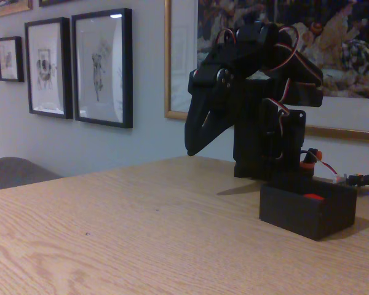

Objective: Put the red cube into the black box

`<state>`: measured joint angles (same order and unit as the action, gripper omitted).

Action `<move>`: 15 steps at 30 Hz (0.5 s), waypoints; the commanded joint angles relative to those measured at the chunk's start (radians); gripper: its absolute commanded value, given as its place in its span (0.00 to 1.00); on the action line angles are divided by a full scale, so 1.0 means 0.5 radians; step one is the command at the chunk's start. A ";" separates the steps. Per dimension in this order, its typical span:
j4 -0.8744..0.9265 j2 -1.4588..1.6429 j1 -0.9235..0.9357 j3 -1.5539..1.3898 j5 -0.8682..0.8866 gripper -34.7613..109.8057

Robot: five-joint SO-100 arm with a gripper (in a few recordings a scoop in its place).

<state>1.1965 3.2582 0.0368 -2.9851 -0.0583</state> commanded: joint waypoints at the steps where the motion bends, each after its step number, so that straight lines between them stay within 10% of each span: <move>1: 0.031 0.043 -0.003 -0.012 -0.003 0.21; 15: 0.034 0.043 -0.012 -0.012 -0.009 0.21</move>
<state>1.1965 3.2582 0.0245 -2.9851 -0.0583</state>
